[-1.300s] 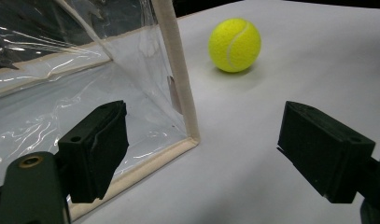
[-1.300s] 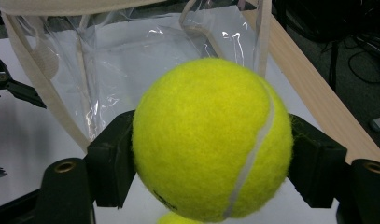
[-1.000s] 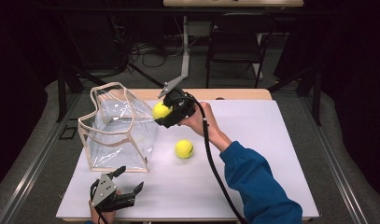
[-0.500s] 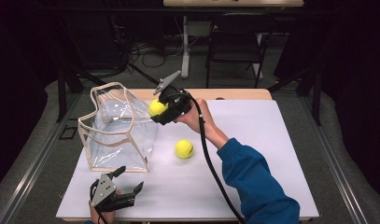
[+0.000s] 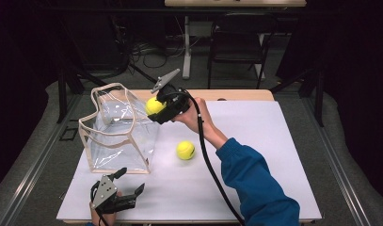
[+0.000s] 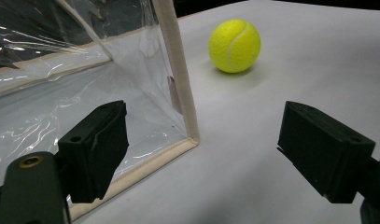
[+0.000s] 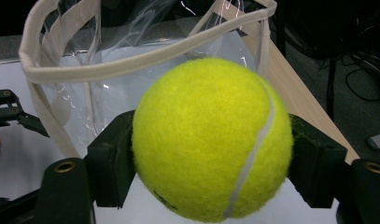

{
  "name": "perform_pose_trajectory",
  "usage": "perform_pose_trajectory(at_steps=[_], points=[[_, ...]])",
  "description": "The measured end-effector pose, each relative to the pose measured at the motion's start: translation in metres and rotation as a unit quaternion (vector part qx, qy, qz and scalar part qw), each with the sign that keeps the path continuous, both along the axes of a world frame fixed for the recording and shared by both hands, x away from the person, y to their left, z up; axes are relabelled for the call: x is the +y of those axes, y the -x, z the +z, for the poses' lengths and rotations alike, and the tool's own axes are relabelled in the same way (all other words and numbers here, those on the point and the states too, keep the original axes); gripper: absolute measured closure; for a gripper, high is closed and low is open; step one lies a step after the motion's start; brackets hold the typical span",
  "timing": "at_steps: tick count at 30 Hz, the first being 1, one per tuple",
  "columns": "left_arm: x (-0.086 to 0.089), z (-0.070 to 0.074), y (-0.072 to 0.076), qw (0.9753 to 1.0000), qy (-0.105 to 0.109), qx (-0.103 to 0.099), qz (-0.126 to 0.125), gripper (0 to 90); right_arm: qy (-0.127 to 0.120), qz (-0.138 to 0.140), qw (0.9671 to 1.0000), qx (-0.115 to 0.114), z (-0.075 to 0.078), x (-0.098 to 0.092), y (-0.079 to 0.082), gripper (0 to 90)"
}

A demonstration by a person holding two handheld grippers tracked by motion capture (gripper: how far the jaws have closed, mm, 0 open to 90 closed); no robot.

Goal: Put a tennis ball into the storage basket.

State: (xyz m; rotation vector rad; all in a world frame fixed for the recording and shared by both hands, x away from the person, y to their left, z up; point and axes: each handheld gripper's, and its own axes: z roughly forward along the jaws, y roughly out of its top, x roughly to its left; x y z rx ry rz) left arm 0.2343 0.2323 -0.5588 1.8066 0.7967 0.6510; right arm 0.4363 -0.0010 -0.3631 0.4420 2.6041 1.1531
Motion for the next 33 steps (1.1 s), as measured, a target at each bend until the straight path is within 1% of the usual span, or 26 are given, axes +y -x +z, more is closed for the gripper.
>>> perform_pose_trajectory(at_steps=[12, 16, 33], points=[[0.000, 0.000, 0.000, 1.0000, 0.001, 0.000, -0.001, 16.0, -0.016, 0.006, 0.9998, -0.007, 0.006, 0.007, 0.001, 26.2], [0.000, 0.000, 0.000, 1.0000, 0.005, -0.001, 0.000, 16.0, -0.020, 0.008, 0.9997, -0.008, 0.007, 0.011, 0.001, 26.3], [0.001, 0.000, 0.000, 1.0000, 0.005, -0.002, -0.001, 16.0, -0.036, 0.014, 0.9991, -0.017, 0.011, 0.020, 0.005, 26.2]])
